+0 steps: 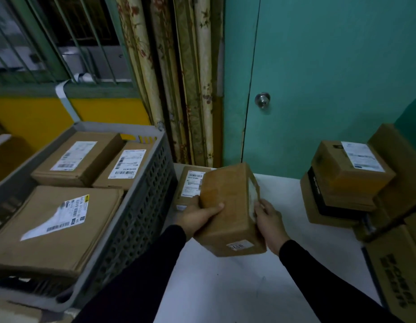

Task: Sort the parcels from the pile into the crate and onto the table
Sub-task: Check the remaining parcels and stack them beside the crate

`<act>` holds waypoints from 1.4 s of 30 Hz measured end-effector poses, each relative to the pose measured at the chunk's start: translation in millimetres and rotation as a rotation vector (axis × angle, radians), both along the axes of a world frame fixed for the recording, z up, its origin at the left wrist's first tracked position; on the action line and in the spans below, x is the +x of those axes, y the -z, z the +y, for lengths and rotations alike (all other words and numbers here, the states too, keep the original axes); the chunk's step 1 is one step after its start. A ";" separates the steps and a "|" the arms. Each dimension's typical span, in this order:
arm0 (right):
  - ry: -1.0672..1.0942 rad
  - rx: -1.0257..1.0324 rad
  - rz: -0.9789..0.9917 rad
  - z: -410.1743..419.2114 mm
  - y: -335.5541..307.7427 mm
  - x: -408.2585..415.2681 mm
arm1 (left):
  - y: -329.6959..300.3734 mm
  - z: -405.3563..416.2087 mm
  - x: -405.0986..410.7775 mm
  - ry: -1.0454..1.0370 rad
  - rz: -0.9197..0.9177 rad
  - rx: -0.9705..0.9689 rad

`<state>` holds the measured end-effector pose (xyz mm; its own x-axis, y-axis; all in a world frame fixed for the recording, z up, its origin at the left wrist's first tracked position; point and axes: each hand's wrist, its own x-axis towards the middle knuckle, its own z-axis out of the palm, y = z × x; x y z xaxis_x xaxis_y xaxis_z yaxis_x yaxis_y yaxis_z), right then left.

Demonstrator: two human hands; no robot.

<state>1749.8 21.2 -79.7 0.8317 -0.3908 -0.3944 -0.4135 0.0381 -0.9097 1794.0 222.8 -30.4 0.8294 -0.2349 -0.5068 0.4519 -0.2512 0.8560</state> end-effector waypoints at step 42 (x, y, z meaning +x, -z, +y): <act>-0.125 -0.024 0.068 -15.3 81.3 102.5 | 115.1 3.2 149.4 0.199 -0.034 0.915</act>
<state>1852.3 5.9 -161.0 0.8461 -0.2954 -0.4437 -0.4747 -0.0392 -0.8793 1943.4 226.0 -145.4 0.8344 0.1040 -0.5413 0.3065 -0.9037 0.2989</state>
